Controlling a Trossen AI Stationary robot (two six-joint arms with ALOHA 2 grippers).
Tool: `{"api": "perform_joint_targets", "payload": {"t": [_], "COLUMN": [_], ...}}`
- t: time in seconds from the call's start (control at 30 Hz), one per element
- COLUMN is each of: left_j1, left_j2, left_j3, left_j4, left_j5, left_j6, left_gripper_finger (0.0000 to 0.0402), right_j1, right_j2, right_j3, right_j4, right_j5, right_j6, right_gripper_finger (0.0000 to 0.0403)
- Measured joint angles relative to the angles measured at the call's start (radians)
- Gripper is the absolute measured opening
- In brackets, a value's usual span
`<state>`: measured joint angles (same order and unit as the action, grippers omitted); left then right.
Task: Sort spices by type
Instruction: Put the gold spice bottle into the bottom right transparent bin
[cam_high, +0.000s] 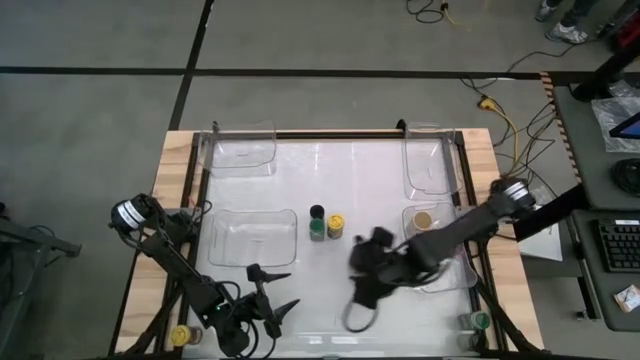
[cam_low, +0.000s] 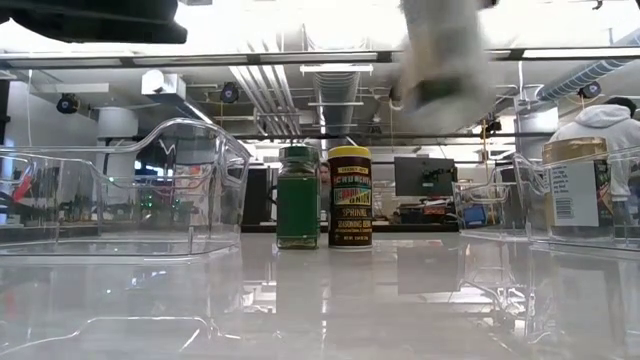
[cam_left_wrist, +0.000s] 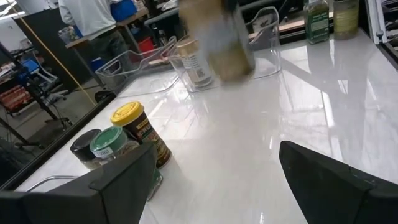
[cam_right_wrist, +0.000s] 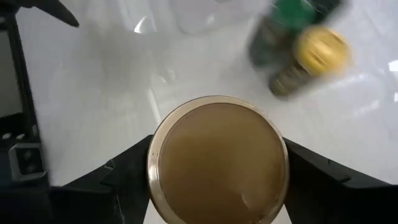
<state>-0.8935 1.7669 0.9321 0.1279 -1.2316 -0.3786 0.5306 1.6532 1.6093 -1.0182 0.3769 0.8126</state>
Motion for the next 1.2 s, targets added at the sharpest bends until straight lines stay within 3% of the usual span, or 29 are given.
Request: {"api": "perform_joint_targets", "payload": {"t": [0.23, 0.4, 0.6, 0.97, 1.2], "left_j1": [0.012, 0.024, 0.037, 0.042, 0.055], "left_j2": [0.008, 0.009, 0.010, 0.011, 0.013], "left_j3": [0.000, -0.002, -0.003, -0.005, -0.005], "left_j4": [-0.001, -0.001, 0.004, 0.006, 0.007], "left_j5": [0.009, 0.018, 0.017, 0.045, 0.045], "left_j6": [0.004, 0.002, -0.010, -0.028, -0.038], "left_gripper_finger": [0.0323, 0.0323, 0.0323, 0.0323, 0.0323], "right_j1": [0.154, 0.260, 0.303, 0.311, 0.315], "right_j2": [-0.193, -0.284, -0.346, -0.379, -0.373], "right_j3": [0.000, -0.008, -0.120, -0.380, -0.490], "right_j4": [-0.314, -0.560, -0.557, -0.552, -0.532], "right_j5": [0.161, 0.173, 0.208, 0.138, 0.114], "right_j6": [0.368, 0.648, 0.771, 0.919, 1.174], "right_gripper_finger": [0.0271, 0.0276, 0.0271, 0.0278, 0.0273]}}
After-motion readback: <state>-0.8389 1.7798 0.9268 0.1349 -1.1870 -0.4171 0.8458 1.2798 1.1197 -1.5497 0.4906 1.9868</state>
